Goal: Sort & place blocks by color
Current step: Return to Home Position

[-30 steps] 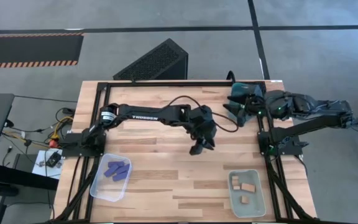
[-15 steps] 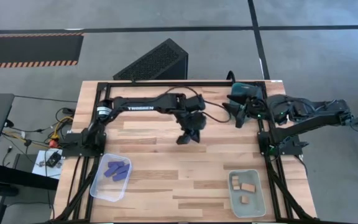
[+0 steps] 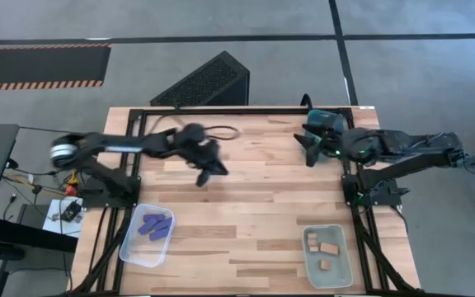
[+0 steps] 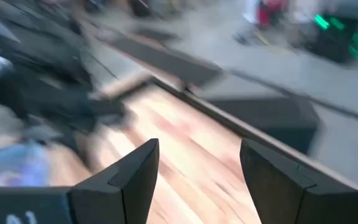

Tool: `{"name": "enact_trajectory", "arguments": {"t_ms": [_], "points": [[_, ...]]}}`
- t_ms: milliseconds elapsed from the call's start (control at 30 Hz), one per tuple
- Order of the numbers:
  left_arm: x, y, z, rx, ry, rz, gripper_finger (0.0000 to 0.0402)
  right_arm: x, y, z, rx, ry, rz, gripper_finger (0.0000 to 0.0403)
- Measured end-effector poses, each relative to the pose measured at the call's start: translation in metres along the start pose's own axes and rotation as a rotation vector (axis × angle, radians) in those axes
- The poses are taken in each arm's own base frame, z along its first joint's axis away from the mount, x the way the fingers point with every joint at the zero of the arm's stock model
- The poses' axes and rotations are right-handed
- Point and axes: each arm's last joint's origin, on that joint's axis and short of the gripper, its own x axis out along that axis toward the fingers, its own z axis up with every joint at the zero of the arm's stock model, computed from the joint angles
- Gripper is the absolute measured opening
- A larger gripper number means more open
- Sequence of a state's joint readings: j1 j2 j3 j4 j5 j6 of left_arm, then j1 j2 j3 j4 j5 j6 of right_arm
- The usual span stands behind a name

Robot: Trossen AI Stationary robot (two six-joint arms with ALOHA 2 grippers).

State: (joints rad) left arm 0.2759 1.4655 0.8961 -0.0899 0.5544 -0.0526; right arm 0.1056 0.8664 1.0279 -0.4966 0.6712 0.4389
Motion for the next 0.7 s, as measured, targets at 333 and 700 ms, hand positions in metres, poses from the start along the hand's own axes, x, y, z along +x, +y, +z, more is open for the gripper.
{"name": "enact_trajectory", "arguments": {"t_ms": [333,700], "points": [[-0.096,-0.036,-0.035,0.053,-0.238,0.327,0.0,0.069,0.023,-0.015,0.025,0.065,0.023,0.0203],[-0.147,-0.051,-0.057,0.111,-0.597,0.349,0.0,0.125,0.022,-0.004,0.099,-0.231,0.67,0.0014]]}}
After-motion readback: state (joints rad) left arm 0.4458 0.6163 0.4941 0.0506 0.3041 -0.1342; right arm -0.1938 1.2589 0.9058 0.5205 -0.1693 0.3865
